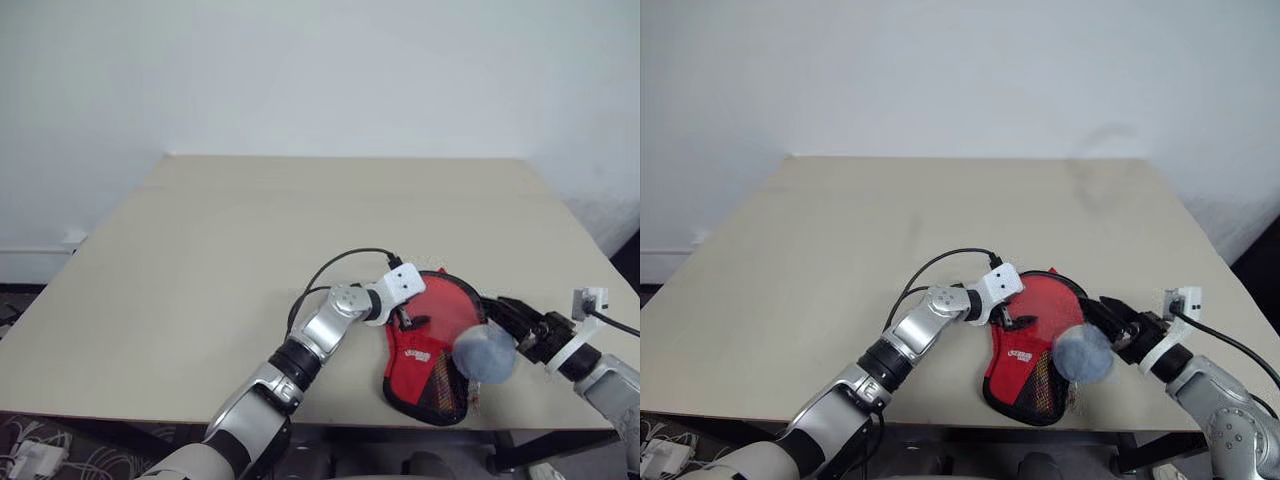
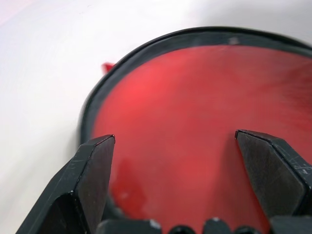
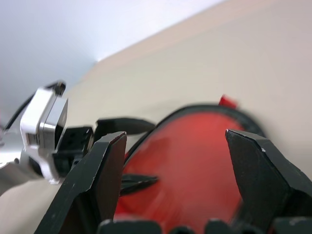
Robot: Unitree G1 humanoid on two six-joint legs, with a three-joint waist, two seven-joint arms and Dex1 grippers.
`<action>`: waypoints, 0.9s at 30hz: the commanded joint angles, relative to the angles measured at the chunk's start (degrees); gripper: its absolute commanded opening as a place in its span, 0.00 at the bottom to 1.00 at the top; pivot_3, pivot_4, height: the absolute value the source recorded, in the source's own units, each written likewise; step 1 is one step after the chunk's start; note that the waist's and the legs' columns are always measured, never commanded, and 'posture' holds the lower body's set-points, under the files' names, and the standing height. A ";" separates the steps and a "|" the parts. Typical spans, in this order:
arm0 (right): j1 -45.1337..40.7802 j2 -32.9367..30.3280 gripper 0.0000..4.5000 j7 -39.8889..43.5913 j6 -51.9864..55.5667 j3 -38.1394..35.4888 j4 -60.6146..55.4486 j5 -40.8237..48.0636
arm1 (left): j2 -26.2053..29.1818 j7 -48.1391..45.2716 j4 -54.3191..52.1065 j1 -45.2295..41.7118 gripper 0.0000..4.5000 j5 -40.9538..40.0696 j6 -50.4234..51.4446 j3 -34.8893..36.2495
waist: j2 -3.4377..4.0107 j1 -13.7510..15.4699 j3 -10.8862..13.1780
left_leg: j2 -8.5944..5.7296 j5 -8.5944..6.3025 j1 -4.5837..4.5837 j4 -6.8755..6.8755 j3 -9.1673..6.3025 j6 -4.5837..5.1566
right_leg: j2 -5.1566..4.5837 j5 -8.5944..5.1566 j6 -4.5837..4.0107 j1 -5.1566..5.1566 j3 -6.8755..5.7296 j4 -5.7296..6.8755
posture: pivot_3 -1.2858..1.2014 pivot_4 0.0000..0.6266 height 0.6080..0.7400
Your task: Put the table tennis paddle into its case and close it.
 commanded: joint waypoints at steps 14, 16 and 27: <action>-4.05 -0.46 0.78 0.29 -6.42 -2.85 3.80 -0.80 | 6.63 0.45 2.04 -2.64 0.94 -4.92 -4.88 13.18 | 0.43 -1.00 0.62 | -0.09 0.05 -0.19 -0.34 -0.01 0.07 | 0.00 0.35 -0.28 -0.25 0.12 0.03 | 0.52 0.00 1.00; -4.27 -1.14 0.78 0.93 -6.29 -3.67 3.97 0.11 | 8.59 -2.56 -1.24 -1.76 0.94 -6.90 -4.92 14.31 | 0.46 -1.36 0.80 | -0.09 0.06 -0.19 -0.33 -0.01 0.07 | 0.00 0.35 -0.29 -0.26 0.12 0.06 | 0.52 0.00 1.00; -5.37 -12.42 0.78 14.39 -3.82 -4.41 9.25 1.11 | 30.56 -21.94 -24.83 8.58 0.94 -21.67 8.00 24.33 | 0.53 -3.41 1.35 | -0.08 0.06 -0.19 -0.31 0.23 0.07 | -0.01 0.37 -0.34 -0.66 0.38 0.63 | 0.52 0.00 1.00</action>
